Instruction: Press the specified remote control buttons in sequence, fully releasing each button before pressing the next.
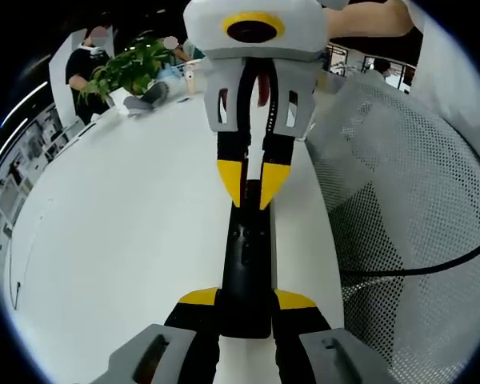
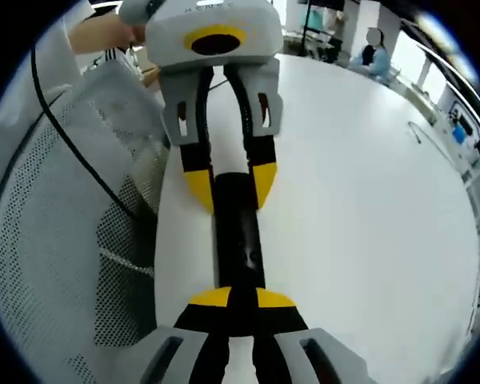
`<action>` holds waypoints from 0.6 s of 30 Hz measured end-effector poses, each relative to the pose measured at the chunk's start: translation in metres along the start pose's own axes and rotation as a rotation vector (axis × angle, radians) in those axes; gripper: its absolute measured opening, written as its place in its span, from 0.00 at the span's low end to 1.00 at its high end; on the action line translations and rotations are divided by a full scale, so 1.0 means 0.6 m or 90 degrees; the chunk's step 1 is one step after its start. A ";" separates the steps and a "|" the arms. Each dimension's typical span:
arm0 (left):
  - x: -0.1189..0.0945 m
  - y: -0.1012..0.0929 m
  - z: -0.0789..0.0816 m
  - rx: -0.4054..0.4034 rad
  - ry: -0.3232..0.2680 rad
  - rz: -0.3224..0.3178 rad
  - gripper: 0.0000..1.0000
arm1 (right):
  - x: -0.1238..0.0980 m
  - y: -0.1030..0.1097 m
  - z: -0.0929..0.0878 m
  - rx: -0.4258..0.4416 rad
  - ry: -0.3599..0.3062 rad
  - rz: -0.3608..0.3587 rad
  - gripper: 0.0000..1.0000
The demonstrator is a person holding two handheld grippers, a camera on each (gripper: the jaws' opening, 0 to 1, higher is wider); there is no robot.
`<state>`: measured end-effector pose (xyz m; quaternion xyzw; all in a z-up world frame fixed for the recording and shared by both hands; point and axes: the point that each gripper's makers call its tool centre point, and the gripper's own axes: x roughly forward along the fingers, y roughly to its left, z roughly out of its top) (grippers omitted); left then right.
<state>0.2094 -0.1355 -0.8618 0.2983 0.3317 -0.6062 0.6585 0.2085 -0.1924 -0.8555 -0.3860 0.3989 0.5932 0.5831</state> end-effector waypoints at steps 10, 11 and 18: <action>0.000 0.000 0.000 -0.005 -0.003 0.002 0.24 | -0.004 -0.002 0.001 0.021 -0.044 -0.025 0.06; 0.000 -0.001 0.000 -0.004 -0.002 0.002 0.24 | -0.004 -0.002 0.002 0.018 -0.042 -0.023 0.06; 0.000 -0.001 0.000 -0.001 0.000 0.001 0.24 | -0.001 -0.001 0.008 -0.055 -0.019 -0.002 0.06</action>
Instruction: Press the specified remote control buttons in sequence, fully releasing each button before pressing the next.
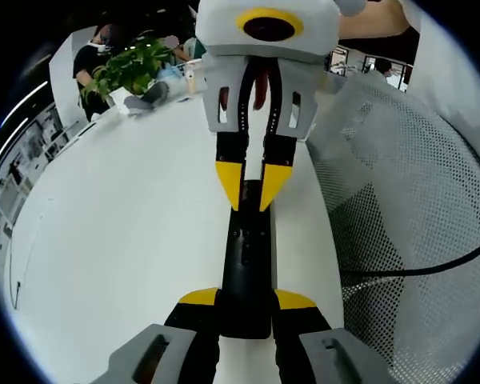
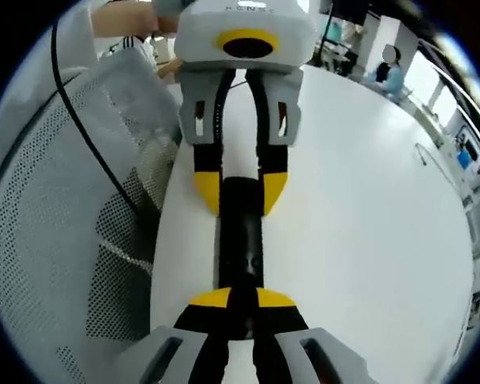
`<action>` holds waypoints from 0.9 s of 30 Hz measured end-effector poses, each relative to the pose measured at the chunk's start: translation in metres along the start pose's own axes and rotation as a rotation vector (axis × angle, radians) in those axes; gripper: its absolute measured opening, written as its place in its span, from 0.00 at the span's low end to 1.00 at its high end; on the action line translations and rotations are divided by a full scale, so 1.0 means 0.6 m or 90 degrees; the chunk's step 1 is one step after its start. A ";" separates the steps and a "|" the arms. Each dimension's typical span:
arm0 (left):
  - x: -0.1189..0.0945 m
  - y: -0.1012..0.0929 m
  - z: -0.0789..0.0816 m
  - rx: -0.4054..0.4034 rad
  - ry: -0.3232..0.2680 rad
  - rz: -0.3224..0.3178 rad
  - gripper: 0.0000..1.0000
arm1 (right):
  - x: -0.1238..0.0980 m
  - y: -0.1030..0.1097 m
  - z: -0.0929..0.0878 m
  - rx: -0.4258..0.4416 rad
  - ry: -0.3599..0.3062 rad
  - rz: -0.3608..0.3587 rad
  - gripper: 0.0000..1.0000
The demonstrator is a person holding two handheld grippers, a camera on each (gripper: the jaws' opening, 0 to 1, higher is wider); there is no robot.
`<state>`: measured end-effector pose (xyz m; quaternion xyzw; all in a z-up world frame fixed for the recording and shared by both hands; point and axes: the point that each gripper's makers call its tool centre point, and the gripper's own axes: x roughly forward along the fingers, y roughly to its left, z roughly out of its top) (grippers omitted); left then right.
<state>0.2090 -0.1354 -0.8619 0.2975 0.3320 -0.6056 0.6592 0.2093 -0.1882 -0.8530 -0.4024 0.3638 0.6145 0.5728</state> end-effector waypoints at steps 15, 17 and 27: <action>0.001 0.001 0.000 -0.002 0.000 0.001 0.24 | 0.001 0.000 -0.004 0.062 0.014 0.021 0.05; 0.001 0.001 0.000 -0.003 0.000 0.001 0.24 | 0.002 0.001 -0.002 0.052 0.023 0.005 0.05; 0.001 0.001 0.000 0.000 0.002 0.000 0.24 | 0.005 0.001 0.004 0.002 0.048 -0.019 0.04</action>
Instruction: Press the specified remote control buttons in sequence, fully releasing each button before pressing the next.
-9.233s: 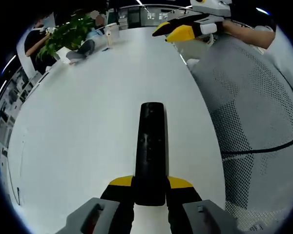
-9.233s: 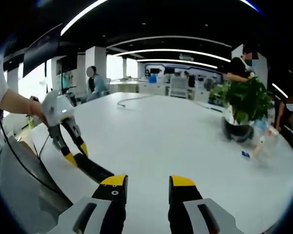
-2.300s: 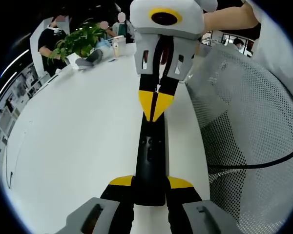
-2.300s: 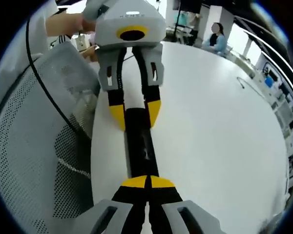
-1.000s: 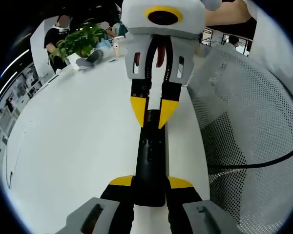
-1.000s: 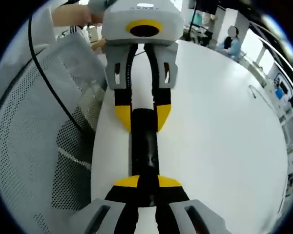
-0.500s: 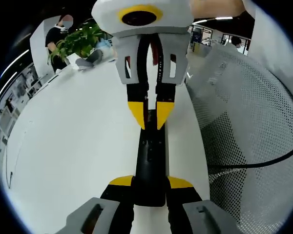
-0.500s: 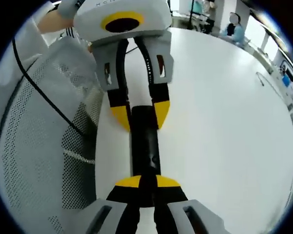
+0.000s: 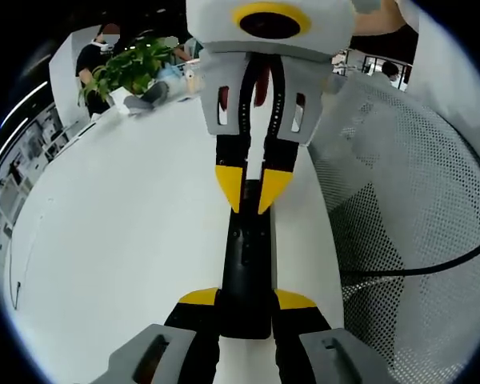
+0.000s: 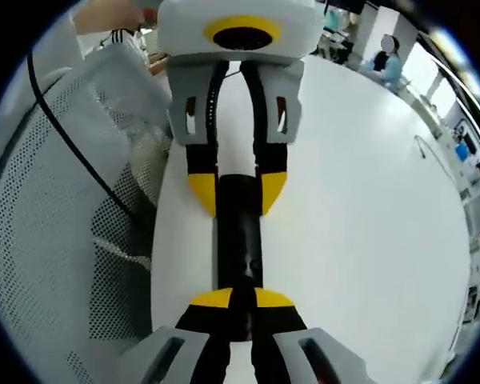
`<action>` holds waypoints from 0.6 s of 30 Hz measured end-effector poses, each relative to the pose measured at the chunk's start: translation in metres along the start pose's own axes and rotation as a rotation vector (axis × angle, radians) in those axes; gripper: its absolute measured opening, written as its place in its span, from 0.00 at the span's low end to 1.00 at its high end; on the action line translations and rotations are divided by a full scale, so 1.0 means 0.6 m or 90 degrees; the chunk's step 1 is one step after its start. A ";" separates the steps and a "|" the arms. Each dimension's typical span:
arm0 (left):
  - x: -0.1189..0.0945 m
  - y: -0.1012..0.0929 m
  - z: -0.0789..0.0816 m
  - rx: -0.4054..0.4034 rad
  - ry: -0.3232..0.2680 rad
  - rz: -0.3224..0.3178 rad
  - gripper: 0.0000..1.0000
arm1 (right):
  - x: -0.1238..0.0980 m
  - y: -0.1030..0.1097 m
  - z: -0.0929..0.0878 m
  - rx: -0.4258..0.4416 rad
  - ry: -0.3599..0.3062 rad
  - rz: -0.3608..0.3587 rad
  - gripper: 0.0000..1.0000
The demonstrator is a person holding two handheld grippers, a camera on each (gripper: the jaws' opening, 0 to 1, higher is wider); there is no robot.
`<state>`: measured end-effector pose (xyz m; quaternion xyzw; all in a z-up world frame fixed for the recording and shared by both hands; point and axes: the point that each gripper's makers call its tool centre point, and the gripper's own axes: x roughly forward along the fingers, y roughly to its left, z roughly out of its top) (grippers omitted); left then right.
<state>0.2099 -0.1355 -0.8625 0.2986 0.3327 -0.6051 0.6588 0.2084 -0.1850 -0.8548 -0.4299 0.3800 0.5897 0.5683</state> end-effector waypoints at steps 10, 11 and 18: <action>0.000 -0.001 0.000 -0.003 -0.006 0.002 0.24 | 0.003 0.000 0.003 0.009 -0.037 -0.002 0.02; -0.001 -0.001 0.000 -0.003 -0.007 0.002 0.24 | 0.003 0.002 0.005 0.005 -0.033 -0.006 0.02; 0.000 -0.001 0.000 0.000 -0.005 0.000 0.24 | 0.004 0.000 0.006 0.019 -0.018 -0.024 0.02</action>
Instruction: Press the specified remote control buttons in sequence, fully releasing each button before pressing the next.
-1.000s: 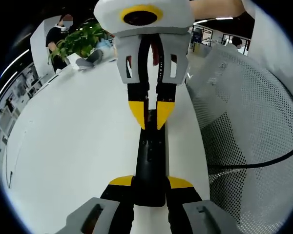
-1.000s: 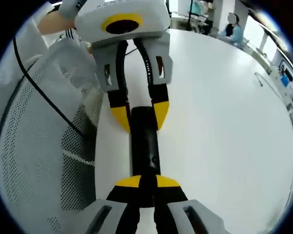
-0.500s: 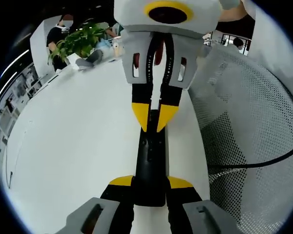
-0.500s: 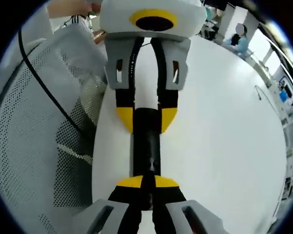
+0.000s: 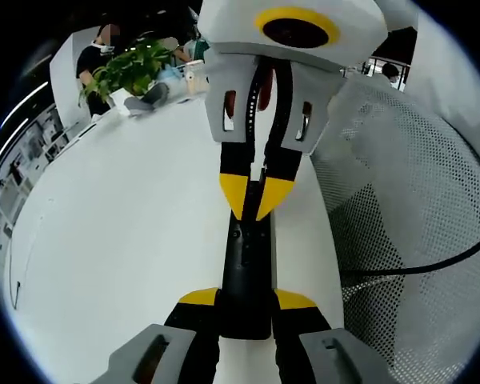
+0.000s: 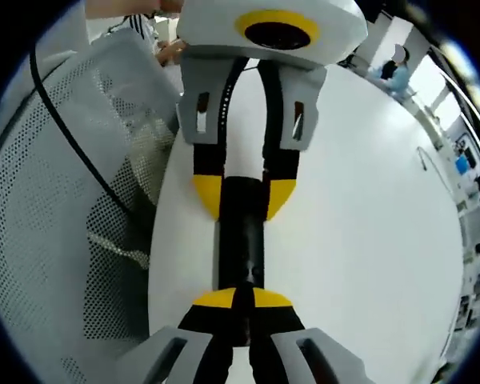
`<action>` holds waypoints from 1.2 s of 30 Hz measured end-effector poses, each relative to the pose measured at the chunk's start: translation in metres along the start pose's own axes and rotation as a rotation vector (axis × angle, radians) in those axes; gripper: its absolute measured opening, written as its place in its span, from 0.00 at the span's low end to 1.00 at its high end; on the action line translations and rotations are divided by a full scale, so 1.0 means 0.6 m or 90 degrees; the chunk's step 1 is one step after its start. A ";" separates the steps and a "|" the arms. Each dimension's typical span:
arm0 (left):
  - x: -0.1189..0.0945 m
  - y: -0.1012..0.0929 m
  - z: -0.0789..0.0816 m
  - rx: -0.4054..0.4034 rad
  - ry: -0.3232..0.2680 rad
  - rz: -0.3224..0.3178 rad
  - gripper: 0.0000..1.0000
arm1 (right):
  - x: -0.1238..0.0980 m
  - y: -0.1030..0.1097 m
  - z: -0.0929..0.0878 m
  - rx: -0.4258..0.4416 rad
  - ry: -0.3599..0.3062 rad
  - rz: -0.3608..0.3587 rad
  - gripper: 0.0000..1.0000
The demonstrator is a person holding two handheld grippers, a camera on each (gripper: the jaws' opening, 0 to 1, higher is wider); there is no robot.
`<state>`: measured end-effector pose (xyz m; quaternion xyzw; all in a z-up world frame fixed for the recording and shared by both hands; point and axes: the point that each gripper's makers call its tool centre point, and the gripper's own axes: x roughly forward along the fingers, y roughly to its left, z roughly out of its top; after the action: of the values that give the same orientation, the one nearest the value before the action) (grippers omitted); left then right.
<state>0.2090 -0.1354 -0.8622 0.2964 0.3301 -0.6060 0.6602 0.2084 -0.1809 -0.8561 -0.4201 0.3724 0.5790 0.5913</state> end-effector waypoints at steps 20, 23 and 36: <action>-0.001 -0.001 0.001 -0.009 -0.018 0.007 0.24 | -0.004 -0.001 0.006 0.008 -0.039 -0.041 0.00; -0.001 -0.001 0.001 -0.010 -0.019 0.007 0.24 | -0.004 -0.001 0.008 -0.002 -0.038 -0.040 0.00; 0.000 -0.001 0.000 -0.009 -0.019 0.006 0.24 | -0.001 -0.001 0.008 0.017 -0.048 -0.013 0.00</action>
<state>0.2086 -0.1355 -0.8619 0.2840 0.3230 -0.6047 0.6704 0.2090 -0.1765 -0.8540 -0.3936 0.3533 0.5835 0.6163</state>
